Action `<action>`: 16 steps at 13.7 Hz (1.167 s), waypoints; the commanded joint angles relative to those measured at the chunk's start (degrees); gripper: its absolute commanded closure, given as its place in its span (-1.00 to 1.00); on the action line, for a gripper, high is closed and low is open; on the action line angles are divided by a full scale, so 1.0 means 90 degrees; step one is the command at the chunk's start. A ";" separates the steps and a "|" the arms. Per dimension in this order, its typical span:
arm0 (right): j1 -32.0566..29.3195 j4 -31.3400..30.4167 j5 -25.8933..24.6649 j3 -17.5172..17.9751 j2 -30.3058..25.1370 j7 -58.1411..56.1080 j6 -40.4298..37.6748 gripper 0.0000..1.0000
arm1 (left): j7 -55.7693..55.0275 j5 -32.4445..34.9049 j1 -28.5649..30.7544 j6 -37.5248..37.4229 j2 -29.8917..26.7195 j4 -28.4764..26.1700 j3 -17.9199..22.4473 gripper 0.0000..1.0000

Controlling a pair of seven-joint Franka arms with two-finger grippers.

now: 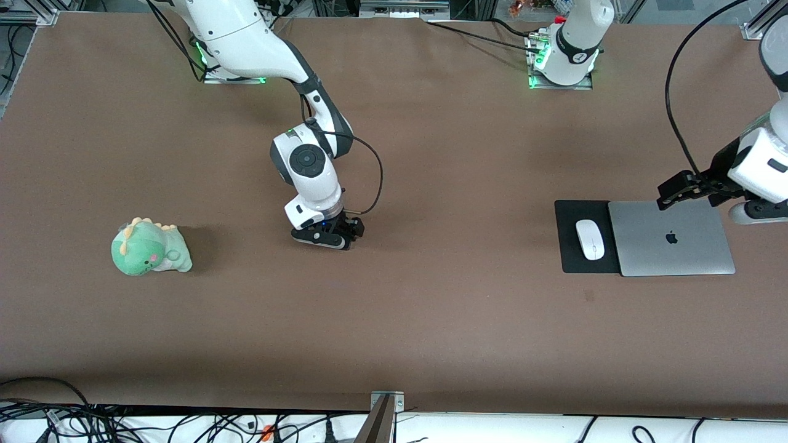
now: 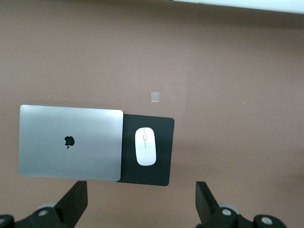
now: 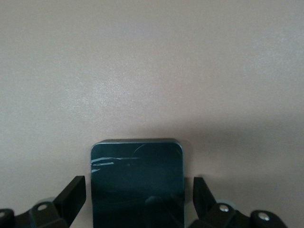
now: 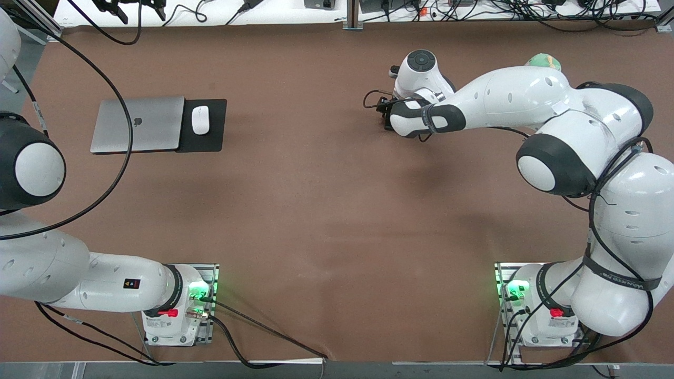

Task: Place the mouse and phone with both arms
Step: 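Lift the black phone with the right gripper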

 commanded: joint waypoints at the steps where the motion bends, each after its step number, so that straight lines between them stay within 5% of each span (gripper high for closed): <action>1: 0.0163 -0.0097 -0.0111 -0.0079 0.0056 0.0037 0.0219 -1.00 | 0.0174 -0.0276 0.0072 -0.0188 0.0153 0.0476 -0.0011 -1.00; 5: 0.0202 -0.0116 -0.0121 -0.0079 0.0164 0.0027 0.0357 -0.73 | 0.0213 -0.0190 0.0111 -0.0695 0.0162 0.0614 0.0019 -1.00; 8: 0.0183 -0.0097 -0.0111 -0.0079 0.0155 -0.0012 0.0308 0.53 | 0.0292 -0.0180 0.0111 -0.0696 0.0172 0.0614 0.0019 -1.00; 10: 0.0144 -0.0019 -0.0111 -0.0079 0.0087 -0.0090 0.0008 0.96 | 0.0543 -0.0160 0.0111 -0.0744 0.0172 0.0614 0.0019 -1.00; 16: -0.0157 0.0255 -0.0033 -0.0479 -0.0469 -0.1619 -0.1389 1.00 | 0.0985 -0.0258 0.0121 -0.0842 0.0172 0.0614 0.0126 -1.00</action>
